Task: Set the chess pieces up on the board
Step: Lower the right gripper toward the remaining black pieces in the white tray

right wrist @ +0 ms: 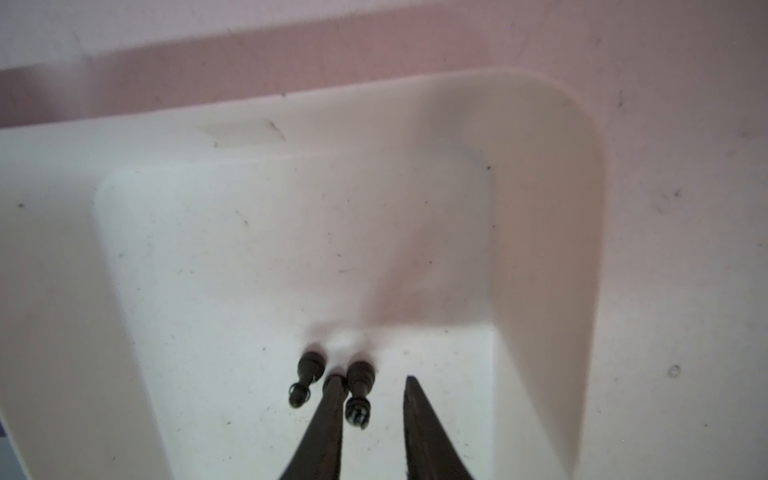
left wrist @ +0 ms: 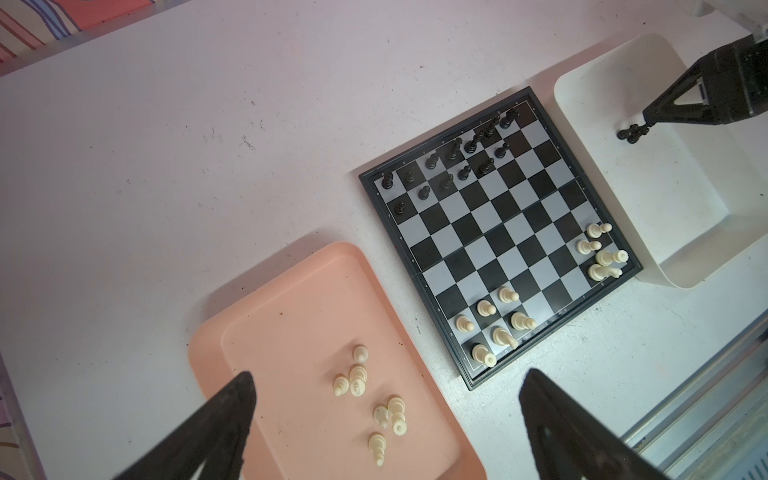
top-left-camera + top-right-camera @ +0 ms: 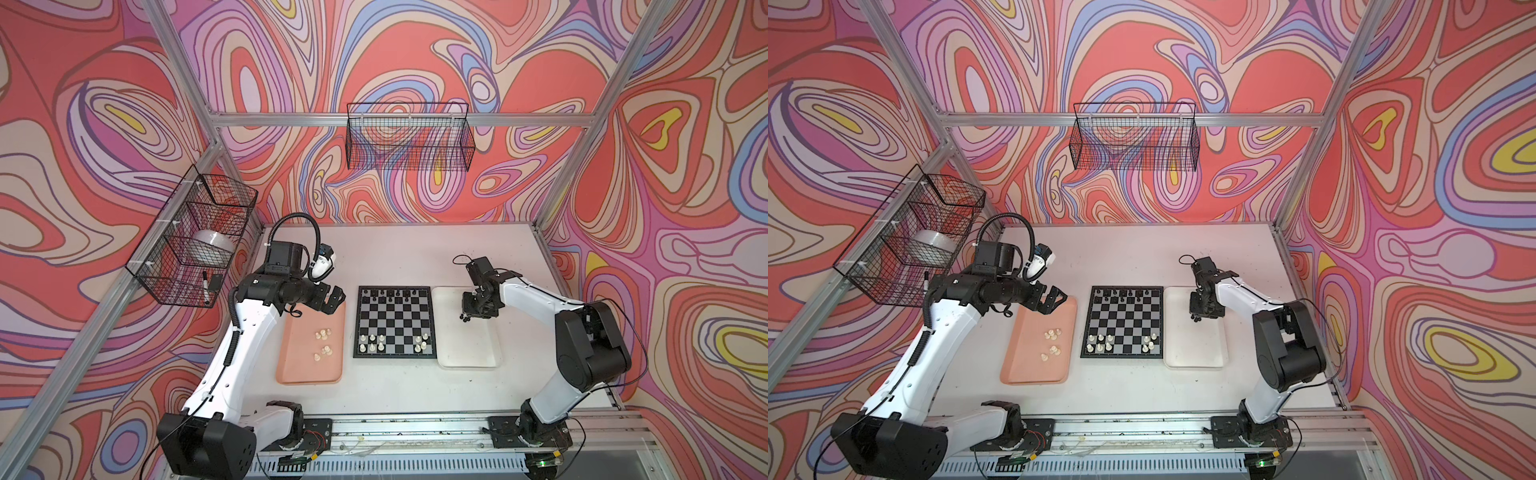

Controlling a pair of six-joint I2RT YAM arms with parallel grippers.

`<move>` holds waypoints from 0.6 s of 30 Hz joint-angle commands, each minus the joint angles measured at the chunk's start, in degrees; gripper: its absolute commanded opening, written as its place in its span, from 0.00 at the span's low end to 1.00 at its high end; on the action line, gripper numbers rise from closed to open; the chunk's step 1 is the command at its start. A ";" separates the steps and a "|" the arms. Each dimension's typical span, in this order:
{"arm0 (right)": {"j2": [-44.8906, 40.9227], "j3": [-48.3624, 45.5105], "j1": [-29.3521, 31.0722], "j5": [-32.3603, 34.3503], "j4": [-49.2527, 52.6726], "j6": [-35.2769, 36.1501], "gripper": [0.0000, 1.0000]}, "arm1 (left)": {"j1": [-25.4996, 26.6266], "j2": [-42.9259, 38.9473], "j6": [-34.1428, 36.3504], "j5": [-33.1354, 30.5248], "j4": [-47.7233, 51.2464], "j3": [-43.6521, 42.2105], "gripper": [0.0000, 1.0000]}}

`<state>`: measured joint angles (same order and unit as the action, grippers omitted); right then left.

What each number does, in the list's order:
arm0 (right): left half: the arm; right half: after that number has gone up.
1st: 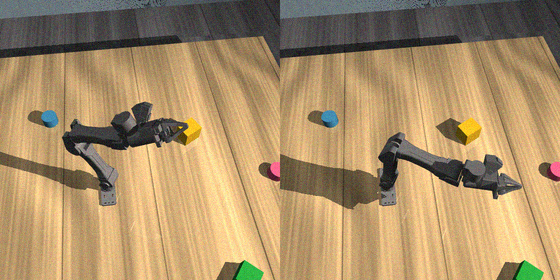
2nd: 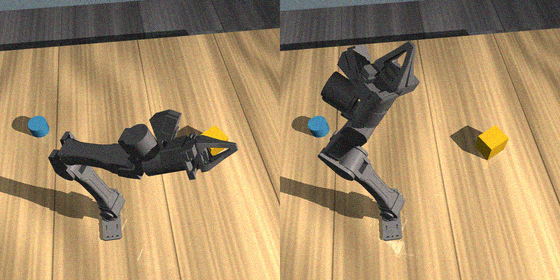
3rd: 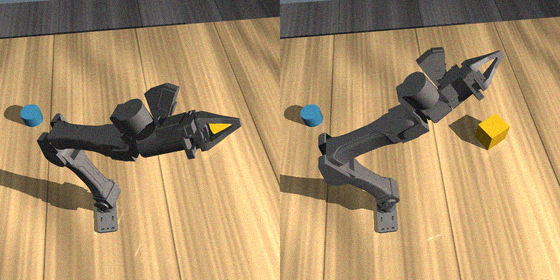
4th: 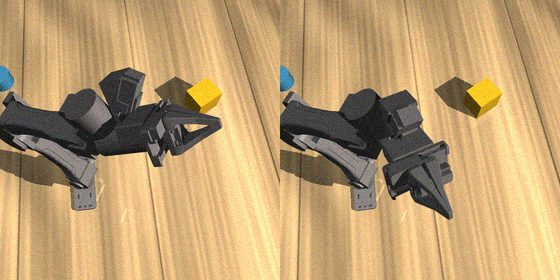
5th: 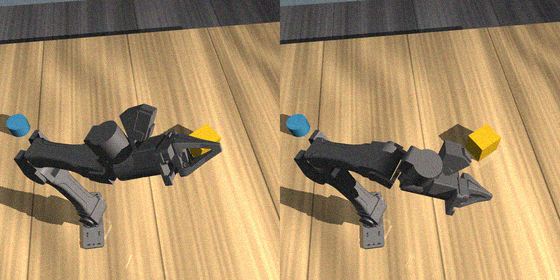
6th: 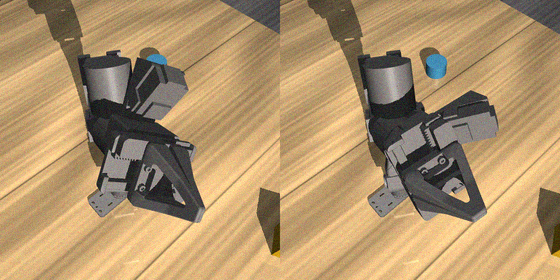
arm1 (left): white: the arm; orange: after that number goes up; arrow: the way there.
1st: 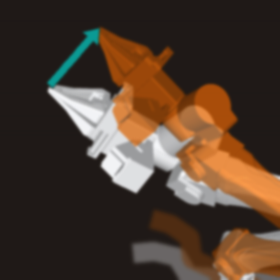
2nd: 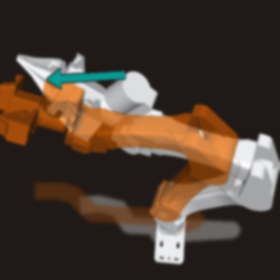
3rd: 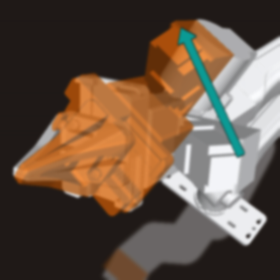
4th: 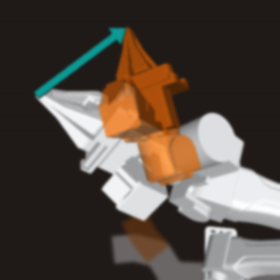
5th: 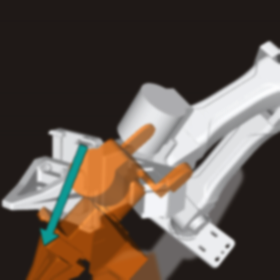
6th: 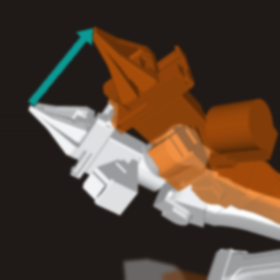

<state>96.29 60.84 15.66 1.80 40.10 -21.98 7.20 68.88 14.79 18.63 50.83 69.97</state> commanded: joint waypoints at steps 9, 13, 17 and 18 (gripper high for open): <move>1.61 -1.03 -0.46 -0.95 -1.18 0.09 0.24 | 0.36 -0.08 0.66 0.44 0.54 -0.52 1.00; 1.53 -1.29 -0.46 -0.75 -1.12 0.24 0.23 | 0.36 -0.15 0.66 0.42 0.59 -0.49 1.00; 1.44 -1.47 -0.41 -0.80 -1.21 0.27 0.23 | 0.35 -0.15 0.66 0.46 0.59 -0.24 1.00; 1.44 -1.51 -0.46 -0.85 -1.18 0.19 0.23 | 0.36 -0.13 0.53 0.53 0.59 -0.23 0.99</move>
<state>97.23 59.99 15.66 1.13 39.33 -21.96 7.20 68.88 14.79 18.63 50.83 69.97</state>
